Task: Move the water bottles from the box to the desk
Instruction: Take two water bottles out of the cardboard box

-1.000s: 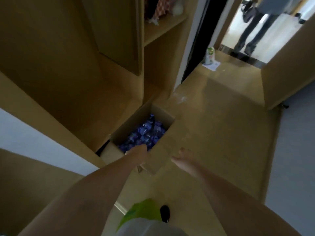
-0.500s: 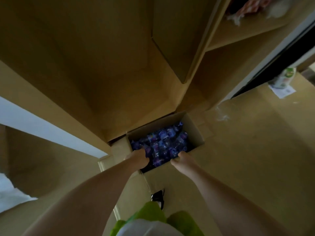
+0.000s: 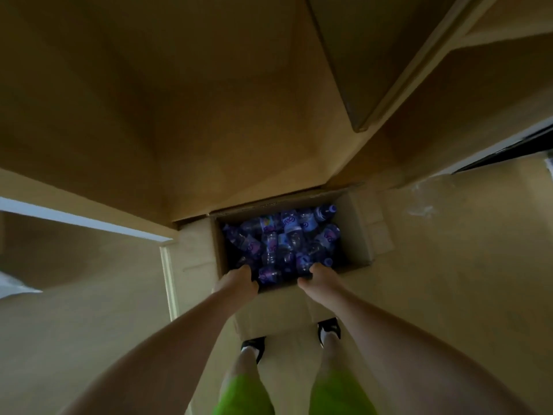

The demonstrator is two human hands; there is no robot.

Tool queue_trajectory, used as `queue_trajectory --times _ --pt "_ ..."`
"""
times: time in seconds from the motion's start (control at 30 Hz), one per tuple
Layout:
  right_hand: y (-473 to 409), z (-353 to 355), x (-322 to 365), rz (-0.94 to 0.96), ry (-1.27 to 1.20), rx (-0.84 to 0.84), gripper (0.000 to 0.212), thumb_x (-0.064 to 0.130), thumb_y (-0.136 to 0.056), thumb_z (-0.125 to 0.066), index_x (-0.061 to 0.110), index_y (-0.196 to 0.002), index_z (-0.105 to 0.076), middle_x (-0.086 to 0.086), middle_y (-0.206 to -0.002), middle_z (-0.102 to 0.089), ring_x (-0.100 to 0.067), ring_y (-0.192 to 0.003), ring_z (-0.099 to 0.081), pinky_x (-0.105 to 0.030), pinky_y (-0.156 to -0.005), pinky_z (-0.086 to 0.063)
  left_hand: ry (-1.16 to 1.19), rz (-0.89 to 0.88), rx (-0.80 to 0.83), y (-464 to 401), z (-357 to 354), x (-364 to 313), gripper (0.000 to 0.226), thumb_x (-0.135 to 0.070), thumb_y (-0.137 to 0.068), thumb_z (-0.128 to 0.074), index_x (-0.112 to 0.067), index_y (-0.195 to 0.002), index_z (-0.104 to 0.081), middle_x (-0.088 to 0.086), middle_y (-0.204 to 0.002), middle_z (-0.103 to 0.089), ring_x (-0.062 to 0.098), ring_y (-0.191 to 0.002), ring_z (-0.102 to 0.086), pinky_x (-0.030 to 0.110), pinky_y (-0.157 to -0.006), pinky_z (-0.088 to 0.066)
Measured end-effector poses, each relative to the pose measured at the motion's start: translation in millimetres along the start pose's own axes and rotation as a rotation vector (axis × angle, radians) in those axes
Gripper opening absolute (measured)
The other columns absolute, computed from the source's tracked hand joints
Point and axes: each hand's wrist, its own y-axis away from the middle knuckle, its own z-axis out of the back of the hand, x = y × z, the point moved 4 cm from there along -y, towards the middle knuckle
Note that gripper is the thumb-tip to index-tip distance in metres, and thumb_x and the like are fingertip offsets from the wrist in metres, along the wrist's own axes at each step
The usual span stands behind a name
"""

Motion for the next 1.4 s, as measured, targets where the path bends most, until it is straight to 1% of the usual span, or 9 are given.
queue_trajectory --times 0.17,0.4,0.57,0.73,0.9,1.13,1.27,1.37,1.4 --pt "-73 0 -33 0.080 0.156 0.049 0.026 0.038 -0.091 -0.053 0.015 -0.102 -0.049 -0.007 -0.104 -0.055 -0.026 -0.096 -0.058 -0.032 -0.070 -0.044 0.084 0.062 0.011 -52 -47 -34 0.032 -0.028 -0.094 -0.043 -0.018 -0.124 -0.048 0.007 -0.114 -0.060 0.025 -0.098 -0.059 0.033 -0.077 -0.048" --pt "-178 -9 -87 0.219 0.465 0.061 0.047 0.036 -0.093 -0.055 0.016 -0.134 -0.043 -0.006 -0.136 -0.045 -0.026 -0.126 -0.043 -0.039 -0.091 -0.045 0.132 0.113 0.040 -139 -126 -81 0.036 -0.028 -0.094 -0.043 -0.020 -0.128 -0.047 0.008 -0.123 -0.059 0.024 -0.109 -0.058 0.037 -0.089 -0.049" --pt "-259 -17 -110 0.347 0.694 0.017 0.049 0.018 -0.092 -0.058 0.011 -0.137 -0.039 -0.008 -0.143 -0.036 -0.027 -0.134 -0.035 -0.041 -0.099 -0.042 0.169 0.131 0.024 -203 -173 -87 0.038 -0.028 -0.097 -0.041 -0.022 -0.134 -0.043 0.006 -0.126 -0.058 0.021 -0.110 -0.057 0.033 -0.087 -0.048" --pt "-340 -32 -126 0.445 0.986 -0.043 0.079 0.009 -0.083 -0.067 0.011 -0.149 -0.024 -0.008 -0.155 -0.018 -0.030 -0.144 -0.016 -0.045 -0.117 -0.021 0.183 0.104 -0.055 -267 -199 -73 0.027 -0.024 -0.097 -0.040 -0.017 -0.121 -0.050 0.006 -0.114 -0.062 0.018 -0.088 -0.053 0.032 -0.071 -0.041" --pt "-393 -53 -145 0.463 1.133 0.000 0.095 0.011 -0.082 -0.070 0.016 -0.154 -0.009 -0.003 -0.159 -0.013 -0.025 -0.148 -0.009 -0.050 -0.118 -0.011 0.219 0.101 -0.058 -307 -219 -68 0.024 -0.025 -0.096 -0.043 -0.016 -0.117 -0.051 0.009 -0.117 -0.061 0.027 -0.106 -0.057 0.037 -0.084 -0.046" --pt "-420 -56 -145 0.619 1.079 -0.006 0.071 0.010 -0.083 -0.066 0.021 -0.143 -0.029 0.001 -0.143 -0.034 -0.023 -0.136 -0.030 -0.062 -0.112 -0.020 0.317 0.135 -0.074 -324 -229 -60 0.028 -0.017 -0.095 -0.042 -0.019 -0.122 -0.052 0.010 -0.118 -0.062 0.028 -0.105 -0.059 0.040 -0.090 -0.050" --pt "-407 -41 -140 0.654 0.734 0.030 0.061 0.032 -0.076 -0.070 0.019 -0.128 -0.040 -0.001 -0.131 -0.045 -0.025 -0.122 -0.048 -0.042 -0.097 -0.042 0.409 0.147 -0.092 -315 -219 -58 0.022 -0.016 -0.094 -0.046 -0.017 -0.113 -0.055 0.009 -0.111 -0.063 0.022 -0.089 -0.057 0.033 -0.079 -0.049" --pt "-391 -33 -123 0.685 0.461 -0.008 0.055 0.036 -0.068 -0.074 0.014 -0.111 -0.047 -0.003 -0.111 -0.050 -0.021 -0.102 -0.053 -0.035 -0.080 -0.045 0.521 0.097 -0.121 -306 -205 -64 0.019 -0.014 -0.091 -0.053 -0.019 -0.109 -0.056 0.007 -0.105 -0.064 0.020 -0.084 -0.058 0.027 -0.066 -0.046" --pt "-386 -30 -114 0.689 0.368 -0.010 0.052 0.038 -0.066 -0.075 0.014 -0.104 -0.048 0.001 -0.103 -0.051 -0.016 -0.094 -0.053 -0.034 -0.076 -0.045 0.580 0.072 -0.124 -304 -200 -67 0.027 -0.011 -0.089 -0.057 -0.017 -0.115 -0.055 0.006 -0.109 -0.064 0.021 -0.091 -0.060 0.027 -0.070 -0.049"
